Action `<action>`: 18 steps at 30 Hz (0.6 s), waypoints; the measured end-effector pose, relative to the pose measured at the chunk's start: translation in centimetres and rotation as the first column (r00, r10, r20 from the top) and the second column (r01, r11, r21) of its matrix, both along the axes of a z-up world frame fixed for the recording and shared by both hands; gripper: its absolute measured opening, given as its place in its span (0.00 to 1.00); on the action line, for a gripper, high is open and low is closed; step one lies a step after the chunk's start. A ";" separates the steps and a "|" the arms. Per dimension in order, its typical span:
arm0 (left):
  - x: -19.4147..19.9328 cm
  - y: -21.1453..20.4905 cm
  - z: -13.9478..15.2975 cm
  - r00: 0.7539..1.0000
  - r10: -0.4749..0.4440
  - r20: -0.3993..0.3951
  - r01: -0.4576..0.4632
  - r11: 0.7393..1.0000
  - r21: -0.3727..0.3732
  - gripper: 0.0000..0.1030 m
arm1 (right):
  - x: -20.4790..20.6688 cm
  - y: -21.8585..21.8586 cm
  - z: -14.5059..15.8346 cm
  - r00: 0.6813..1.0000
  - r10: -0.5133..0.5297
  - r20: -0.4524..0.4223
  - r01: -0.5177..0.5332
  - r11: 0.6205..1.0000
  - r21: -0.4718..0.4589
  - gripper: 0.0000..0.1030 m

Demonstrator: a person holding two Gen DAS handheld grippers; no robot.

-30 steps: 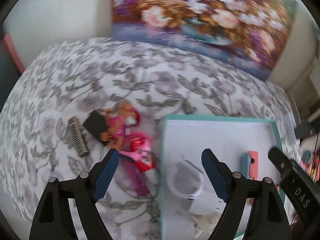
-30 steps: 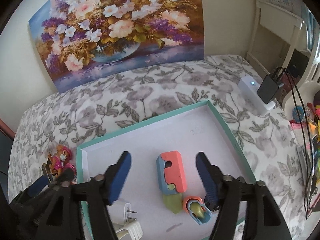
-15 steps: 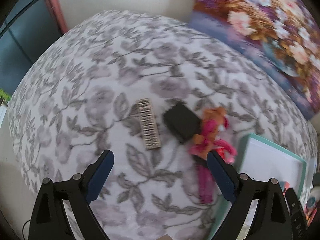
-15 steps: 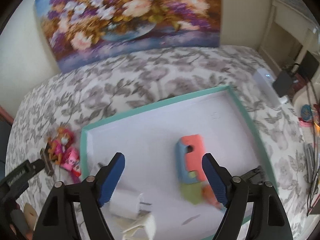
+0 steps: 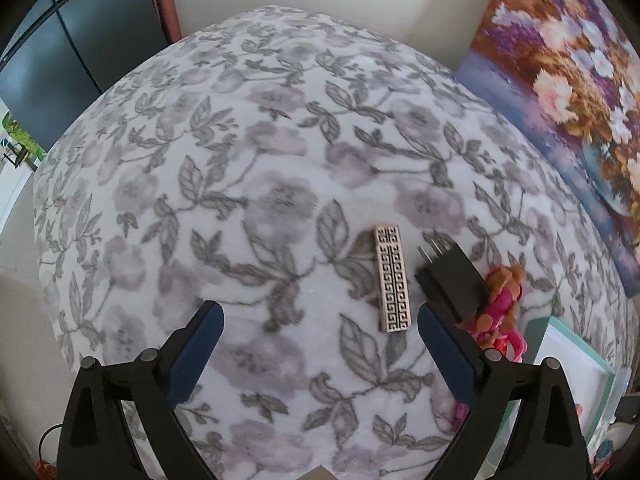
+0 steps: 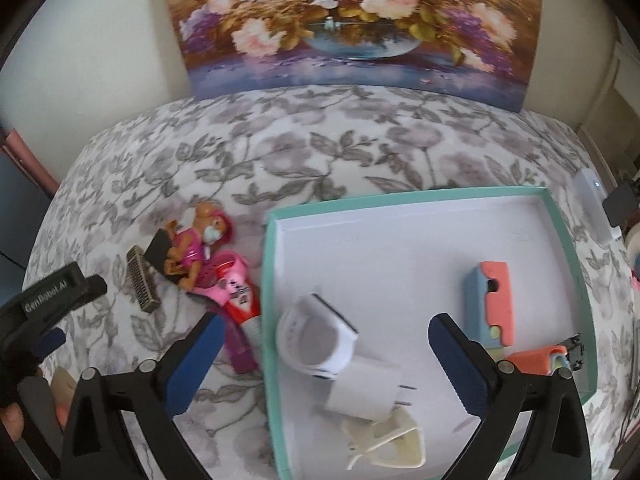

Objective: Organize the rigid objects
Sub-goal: 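Withdraw both open grippers from the tray toward the pile, then grasp the gold patterned bar with the left gripper while the right gripper approaches the dog figure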

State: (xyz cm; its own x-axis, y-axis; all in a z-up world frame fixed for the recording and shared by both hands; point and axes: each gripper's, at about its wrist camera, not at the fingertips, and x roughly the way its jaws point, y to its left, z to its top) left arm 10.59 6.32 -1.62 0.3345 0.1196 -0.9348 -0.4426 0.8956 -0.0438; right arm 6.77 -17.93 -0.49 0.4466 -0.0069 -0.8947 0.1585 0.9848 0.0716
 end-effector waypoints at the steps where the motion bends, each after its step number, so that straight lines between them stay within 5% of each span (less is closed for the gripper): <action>1: -0.1 0.4 0.2 1.000 0.004 0.006 -0.004 1.000 -0.005 0.95 | 0.0 0.2 0.0 1.000 0.003 0.000 -0.003 1.000 0.003 1.00; 11: -0.9 3.2 1.2 0.999 0.036 0.036 -0.035 0.999 -0.006 0.95 | 0.6 2.1 -0.6 0.999 0.032 -0.009 -0.032 0.999 0.036 1.00; 18: -0.5 3.5 -0.6 1.000 0.001 -0.013 -0.002 0.999 -0.032 0.95 | 0.8 4.2 -0.9 0.996 0.085 0.013 -0.086 0.995 0.050 1.00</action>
State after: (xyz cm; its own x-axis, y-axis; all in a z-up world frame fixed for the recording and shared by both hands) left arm 10.14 9.84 -2.23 0.3217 0.0901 -0.9425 -0.4448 0.8931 -0.0664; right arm 7.55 -13.70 -1.43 0.4536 0.0768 -0.8879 0.0728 0.9898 0.1228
